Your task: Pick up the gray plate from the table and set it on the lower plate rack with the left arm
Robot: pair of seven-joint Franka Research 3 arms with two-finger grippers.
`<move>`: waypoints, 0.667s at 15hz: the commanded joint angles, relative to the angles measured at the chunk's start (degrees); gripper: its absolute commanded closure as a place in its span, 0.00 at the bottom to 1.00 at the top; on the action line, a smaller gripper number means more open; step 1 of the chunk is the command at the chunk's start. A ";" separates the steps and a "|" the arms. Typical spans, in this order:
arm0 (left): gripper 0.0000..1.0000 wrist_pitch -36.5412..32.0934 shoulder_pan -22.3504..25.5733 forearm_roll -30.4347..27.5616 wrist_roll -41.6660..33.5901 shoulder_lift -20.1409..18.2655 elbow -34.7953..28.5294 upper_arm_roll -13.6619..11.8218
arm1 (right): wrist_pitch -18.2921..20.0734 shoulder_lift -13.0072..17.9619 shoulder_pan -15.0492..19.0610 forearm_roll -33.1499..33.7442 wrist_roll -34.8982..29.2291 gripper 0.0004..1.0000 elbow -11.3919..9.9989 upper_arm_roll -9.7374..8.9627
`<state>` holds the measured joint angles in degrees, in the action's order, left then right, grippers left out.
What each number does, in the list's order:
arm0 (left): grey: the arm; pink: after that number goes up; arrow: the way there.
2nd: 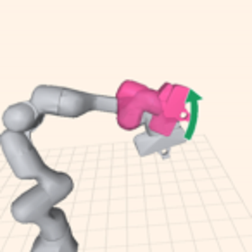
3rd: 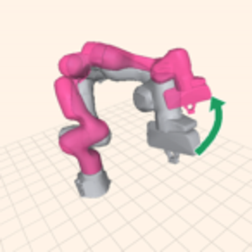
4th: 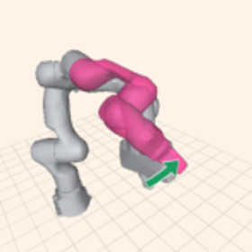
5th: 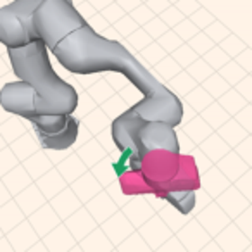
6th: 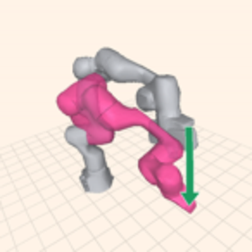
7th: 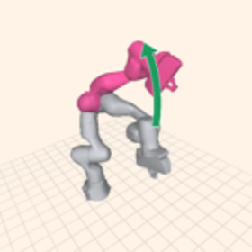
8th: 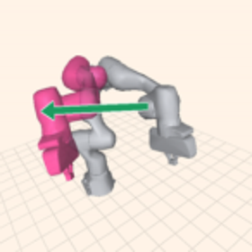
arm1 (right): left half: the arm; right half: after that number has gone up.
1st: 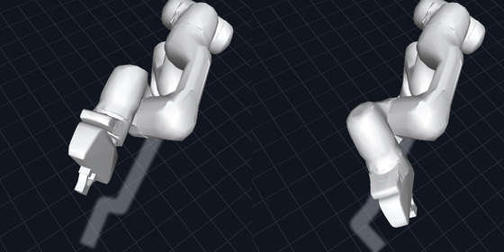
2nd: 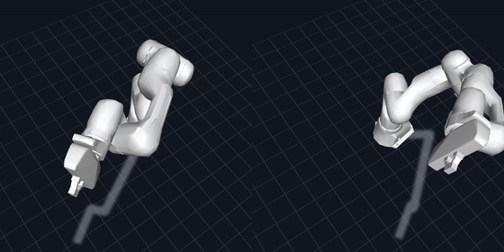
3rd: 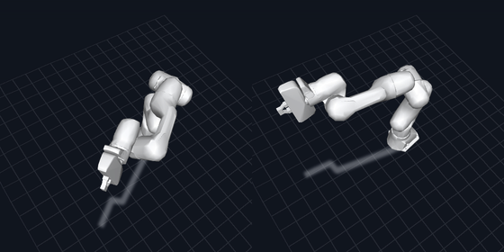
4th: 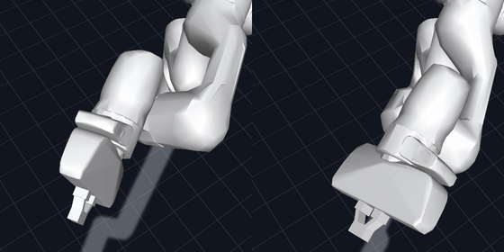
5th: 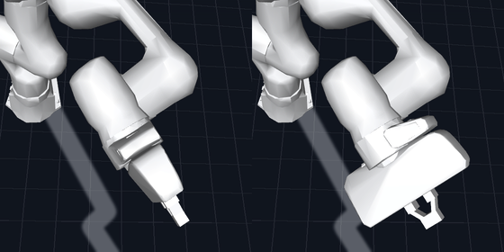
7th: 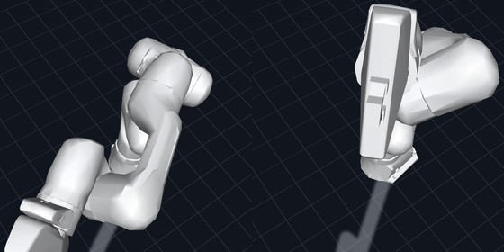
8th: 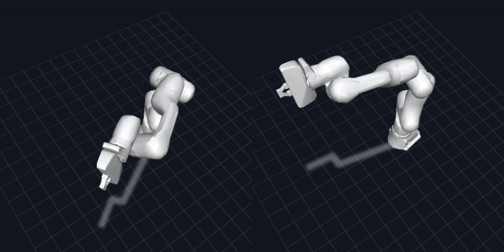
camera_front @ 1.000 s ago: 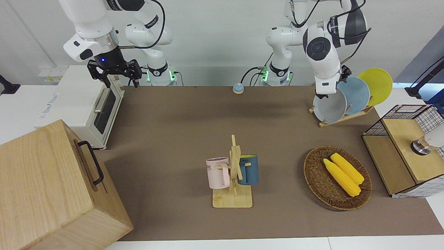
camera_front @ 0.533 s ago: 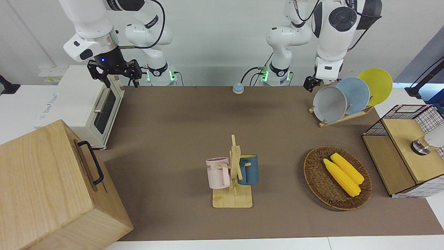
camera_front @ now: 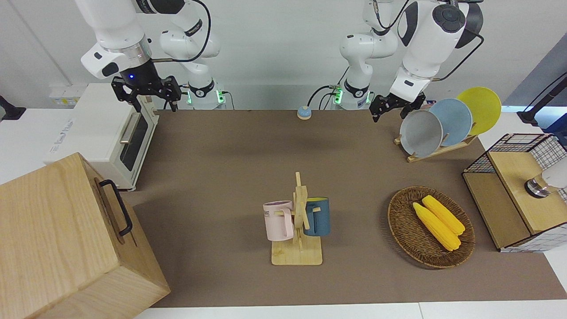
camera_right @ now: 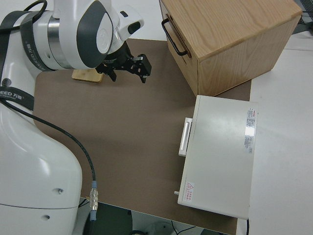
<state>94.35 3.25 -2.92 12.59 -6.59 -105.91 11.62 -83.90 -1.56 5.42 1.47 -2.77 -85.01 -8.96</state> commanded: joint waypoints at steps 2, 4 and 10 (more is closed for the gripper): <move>0.00 1.37 0.00 -1.30 -5.54 0.09 0.01 -0.71 | 0.05 -0.02 -0.41 -0.15 -0.22 0.02 0.37 0.34; 0.00 1.10 0.26 -1.30 -6.71 -0.18 -0.17 -1.42 | 0.05 -0.11 -0.41 -0.15 -0.22 0.02 0.37 0.34; 0.00 1.19 0.26 -0.34 -6.79 -0.27 0.18 -1.42 | 0.05 -0.02 -0.41 -0.15 -0.22 0.02 0.37 0.34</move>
<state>95.12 3.45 -3.24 6.71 -6.57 -105.91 10.20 -83.90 -1.56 5.42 1.47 -2.77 -85.01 -8.96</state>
